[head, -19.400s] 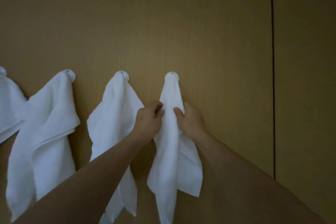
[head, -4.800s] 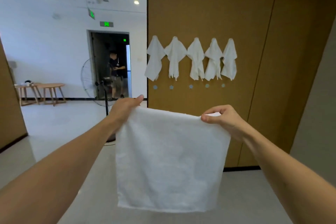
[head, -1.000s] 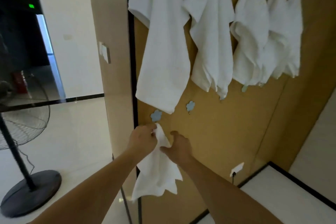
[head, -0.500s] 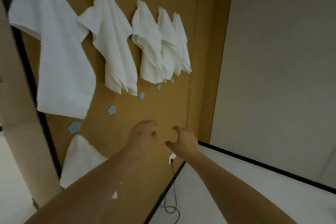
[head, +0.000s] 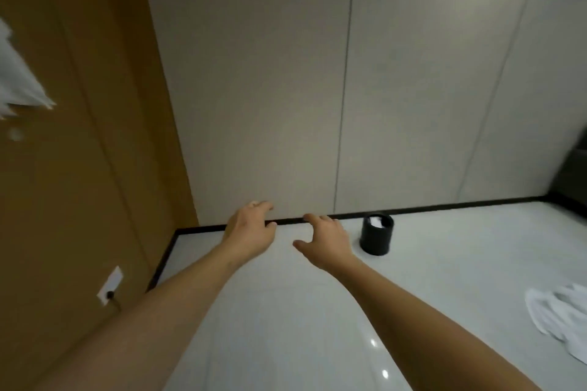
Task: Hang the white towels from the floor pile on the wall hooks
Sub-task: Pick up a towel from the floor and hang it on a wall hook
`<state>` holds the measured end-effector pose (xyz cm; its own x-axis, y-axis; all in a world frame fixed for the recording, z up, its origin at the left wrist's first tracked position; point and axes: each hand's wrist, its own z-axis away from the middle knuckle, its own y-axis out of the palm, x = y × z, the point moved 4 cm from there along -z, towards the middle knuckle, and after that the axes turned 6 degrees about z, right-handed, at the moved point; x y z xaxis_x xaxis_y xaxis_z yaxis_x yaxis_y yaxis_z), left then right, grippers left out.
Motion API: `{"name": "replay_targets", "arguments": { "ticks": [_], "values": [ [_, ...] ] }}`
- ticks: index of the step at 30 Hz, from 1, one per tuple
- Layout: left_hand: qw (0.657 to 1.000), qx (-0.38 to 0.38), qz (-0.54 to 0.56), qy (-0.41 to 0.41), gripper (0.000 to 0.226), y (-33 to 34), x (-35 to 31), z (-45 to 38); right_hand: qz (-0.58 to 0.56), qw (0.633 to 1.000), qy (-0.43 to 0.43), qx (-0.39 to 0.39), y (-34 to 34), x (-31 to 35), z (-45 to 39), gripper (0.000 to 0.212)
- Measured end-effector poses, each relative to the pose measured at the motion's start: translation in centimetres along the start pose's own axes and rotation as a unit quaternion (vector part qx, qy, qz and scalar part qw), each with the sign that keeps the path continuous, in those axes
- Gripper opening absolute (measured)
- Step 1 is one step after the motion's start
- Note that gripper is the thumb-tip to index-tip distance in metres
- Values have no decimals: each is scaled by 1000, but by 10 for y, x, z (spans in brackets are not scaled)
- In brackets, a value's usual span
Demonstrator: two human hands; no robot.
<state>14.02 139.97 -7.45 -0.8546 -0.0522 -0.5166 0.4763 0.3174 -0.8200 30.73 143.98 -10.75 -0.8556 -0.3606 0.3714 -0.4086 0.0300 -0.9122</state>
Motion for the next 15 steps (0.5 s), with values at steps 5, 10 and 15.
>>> {"name": "replay_targets", "arguments": {
  "ticks": [5, 10, 15],
  "values": [
    [992, 104, 5, 73, 44, 130, -126, -26, 5, 989, 148, -16, -42, -168, 30, 69],
    [965, 198, 20, 168, 45, 248, -240, -36, 7, 960, 278, -24, -68, -307, 71, 67],
    [924, 286, 23, 253, 45, 361, -344, -55, -6, 916, 400, -31, -84, -430, 107, 67]
  ]
}}
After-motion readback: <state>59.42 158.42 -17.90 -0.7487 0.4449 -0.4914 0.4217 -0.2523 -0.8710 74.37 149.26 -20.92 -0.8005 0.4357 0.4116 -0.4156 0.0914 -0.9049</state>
